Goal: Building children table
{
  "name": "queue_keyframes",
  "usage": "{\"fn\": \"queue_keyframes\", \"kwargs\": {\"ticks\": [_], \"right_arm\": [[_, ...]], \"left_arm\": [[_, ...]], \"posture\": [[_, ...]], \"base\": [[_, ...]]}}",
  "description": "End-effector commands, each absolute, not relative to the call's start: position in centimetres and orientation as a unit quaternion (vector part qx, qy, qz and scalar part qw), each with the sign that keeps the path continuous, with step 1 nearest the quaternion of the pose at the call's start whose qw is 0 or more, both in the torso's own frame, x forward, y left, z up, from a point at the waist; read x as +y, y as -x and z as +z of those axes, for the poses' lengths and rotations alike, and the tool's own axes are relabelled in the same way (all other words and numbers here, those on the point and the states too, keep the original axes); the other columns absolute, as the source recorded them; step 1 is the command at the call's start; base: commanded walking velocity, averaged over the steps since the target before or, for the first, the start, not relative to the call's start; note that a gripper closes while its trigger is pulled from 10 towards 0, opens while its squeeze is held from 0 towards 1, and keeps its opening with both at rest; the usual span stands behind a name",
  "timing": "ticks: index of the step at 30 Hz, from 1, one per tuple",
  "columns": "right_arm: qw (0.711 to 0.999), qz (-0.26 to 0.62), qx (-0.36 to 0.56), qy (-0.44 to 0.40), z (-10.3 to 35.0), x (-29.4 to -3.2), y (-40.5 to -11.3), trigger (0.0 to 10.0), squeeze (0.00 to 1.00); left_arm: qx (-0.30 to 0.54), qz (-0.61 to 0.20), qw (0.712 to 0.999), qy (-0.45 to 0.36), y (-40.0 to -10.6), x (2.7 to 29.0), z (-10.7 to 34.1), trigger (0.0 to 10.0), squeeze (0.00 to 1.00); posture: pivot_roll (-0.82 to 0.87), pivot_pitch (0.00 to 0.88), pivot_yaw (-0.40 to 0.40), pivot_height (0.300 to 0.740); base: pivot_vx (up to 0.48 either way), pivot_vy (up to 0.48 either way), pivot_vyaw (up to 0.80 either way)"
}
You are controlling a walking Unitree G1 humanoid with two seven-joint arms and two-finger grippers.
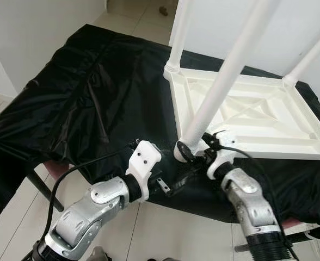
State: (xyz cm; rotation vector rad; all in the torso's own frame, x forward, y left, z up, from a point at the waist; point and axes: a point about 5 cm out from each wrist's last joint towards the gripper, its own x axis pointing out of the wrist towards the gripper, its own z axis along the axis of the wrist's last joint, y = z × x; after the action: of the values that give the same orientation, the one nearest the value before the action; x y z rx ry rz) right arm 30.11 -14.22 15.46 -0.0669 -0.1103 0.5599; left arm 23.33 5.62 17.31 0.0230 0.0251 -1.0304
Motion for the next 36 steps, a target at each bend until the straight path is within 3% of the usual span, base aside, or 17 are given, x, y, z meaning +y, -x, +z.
{"fn": "queue_keyframes", "kwargs": {"ticks": [1, 14, 15, 16, 32, 33, 35, 36], "right_arm": [[0.956, 0.281, -0.069, 0.036, 16.0, -15.0, -30.3, 10.0, 0.0], [0.922, 0.374, -0.08, 0.066, 16.9, -14.2, -32.8, 10.0, 0.0], [0.919, 0.384, -0.072, 0.063, 16.5, -13.9, -33.1, 8.6, 0.0], [0.916, 0.391, -0.064, 0.059, 16.1, -13.6, -33.3, 0.0, 0.0], [0.913, 0.403, -0.044, 0.049, 14.2, -13.9, -33.5, 0.0, 0.0], [0.919, 0.39, -0.048, 0.045, 14.3, -14.1, -33.5, 4.0, 0.0], [0.923, 0.38, -0.05, 0.042, 14.5, -14.2, -33.5, 4.0, 0.0], [0.927, 0.368, -0.055, 0.037, 14.6, -14.3, -33.4, 10.0, 0.0]], "left_arm": [[0.012, -0.536, 0.844, -0.009, -22.6, 5.3, 17.4, 10.0, 0.0], [0.008, -0.53, 0.848, -0.013, -23.0, 5.5, 17.6, 10.0, 0.0], [0.008, -0.529, 0.849, -0.014, -23.0, 5.5, 17.7, 10.0, 0.0], [0.008, -0.528, 0.849, -0.014, -23.0, 5.6, 17.7, 10.0, 0.0], [0.012, -0.525, 0.851, -0.01, -22.6, 5.8, 17.6, 10.0, 0.0], [0.013, -0.526, 0.85, -0.009, -22.6, 5.7, 17.5, 10.0, 0.0], [0.013, -0.527, 0.85, -0.009, -22.6, 5.7, 17.5, 10.0, 0.0], [0.014, -0.528, 0.849, -0.009, -22.6, 5.6, 17.5, 10.0, 0.0]], "posture": [[0.12, 0.144, -0.156, 0.74], [0.14, 0.128, -0.155, 0.74], [0.14, 0.128, -0.155, 0.74], [0.14, 0.128, -0.155, 0.74], [0.15, 0.135, -0.163, 0.74], [0.15, 0.137, -0.162, 0.74], [0.15, 0.137, -0.162, 0.74], [0.14, 0.137, -0.162, 0.74]], "base": [[0.0, 0.0, 0.0], [0.0, 0.0, 0.0], [0.0, 0.0, 0.0], [0.0, 0.0, 0.0], [0.0, 0.0, 0.0], [0.0, 0.0, 0.0], [0.0, 0.0, 0.0], [0.0, 0.0, 0.0]]}}
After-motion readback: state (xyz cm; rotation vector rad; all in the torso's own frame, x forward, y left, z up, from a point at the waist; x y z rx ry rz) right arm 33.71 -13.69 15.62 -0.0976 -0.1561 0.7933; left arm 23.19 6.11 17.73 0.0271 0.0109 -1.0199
